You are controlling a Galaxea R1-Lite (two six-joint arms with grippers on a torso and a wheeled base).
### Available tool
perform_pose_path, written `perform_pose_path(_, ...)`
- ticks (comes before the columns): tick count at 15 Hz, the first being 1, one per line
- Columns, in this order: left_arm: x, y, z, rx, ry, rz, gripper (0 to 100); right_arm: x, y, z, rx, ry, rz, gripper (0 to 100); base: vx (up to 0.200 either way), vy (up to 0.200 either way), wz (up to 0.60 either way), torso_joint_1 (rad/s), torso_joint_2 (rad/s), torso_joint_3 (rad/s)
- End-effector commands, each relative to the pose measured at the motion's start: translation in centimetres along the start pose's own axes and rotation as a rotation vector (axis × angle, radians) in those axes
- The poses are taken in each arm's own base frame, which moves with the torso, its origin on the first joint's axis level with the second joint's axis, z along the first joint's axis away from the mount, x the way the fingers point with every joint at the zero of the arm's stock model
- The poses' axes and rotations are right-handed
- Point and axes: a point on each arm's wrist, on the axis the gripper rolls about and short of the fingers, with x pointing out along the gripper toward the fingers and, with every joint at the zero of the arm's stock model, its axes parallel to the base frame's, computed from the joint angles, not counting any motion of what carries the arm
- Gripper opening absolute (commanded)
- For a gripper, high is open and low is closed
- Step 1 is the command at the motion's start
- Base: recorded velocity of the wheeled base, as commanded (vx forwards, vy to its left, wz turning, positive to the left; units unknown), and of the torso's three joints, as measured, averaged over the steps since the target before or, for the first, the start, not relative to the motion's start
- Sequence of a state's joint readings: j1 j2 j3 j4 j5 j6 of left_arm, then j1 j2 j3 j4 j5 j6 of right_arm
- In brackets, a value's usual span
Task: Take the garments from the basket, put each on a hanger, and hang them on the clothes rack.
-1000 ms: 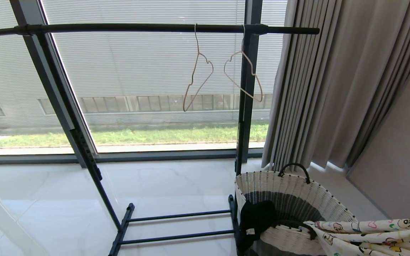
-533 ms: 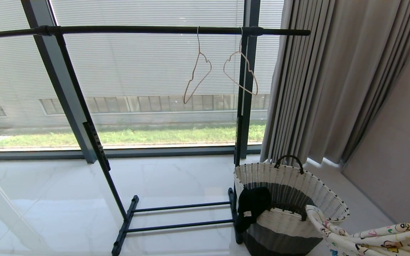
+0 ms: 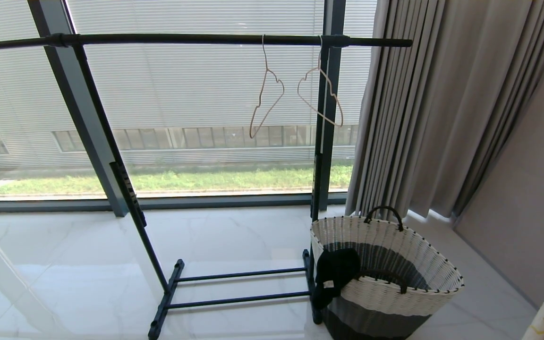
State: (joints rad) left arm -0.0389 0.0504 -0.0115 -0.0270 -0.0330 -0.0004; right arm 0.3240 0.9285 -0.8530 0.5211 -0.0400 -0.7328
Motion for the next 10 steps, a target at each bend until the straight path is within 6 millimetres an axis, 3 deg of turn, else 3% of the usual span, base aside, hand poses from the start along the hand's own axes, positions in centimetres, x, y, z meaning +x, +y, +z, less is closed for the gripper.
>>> perform_pose_path(1, 3.0, -0.1, 7.7, -0.165, 0.010, -0.147, 100, 1.3, -0.3, 1.8, 0.033, -0.052, 0.060, 0, 0.000, 0.000, 0.00, 0.000, 0.00, 0.000)
perform_pose_path(2, 5.9, -0.4, 11.8, -0.198, -0.021, -0.144, 100, 1.6, 0.0, 2.6, 0.066, -0.098, 0.089, 0, 0.000, 0.000, 0.00, 0.000, 0.00, 0.000)
perform_pose_path(4, 11.3, -0.8, 15.0, -0.201, -0.009, -0.125, 100, 2.8, 0.7, 4.3, 0.111, -0.169, 0.157, 0, 0.000, 0.000, 0.00, 0.000, 0.00, 0.000)
perform_pose_path(5, 14.1, -1.9, 14.8, -0.196, 0.047, -0.182, 100, 4.3, 1.4, 6.2, 0.150, -0.232, 0.199, 0, 0.000, 0.000, 0.00, 0.000, 0.00, 0.000)
perform_pose_path(8, 15.7, -6.2, 14.6, -0.164, 0.119, -0.343, 100, 8.2, 2.1, 10.4, 0.189, -0.332, 0.201, 0, 0.000, 0.000, 0.00, 0.000, 0.00, 0.000)
perform_pose_path(10, 18.2, -9.8, 14.6, -0.130, 0.169, -0.301, 100, 9.6, 2.7, 12.0, 0.170, -0.330, 0.226, 0, 0.000, 0.000, 0.00, 0.000, 0.00, 0.000)
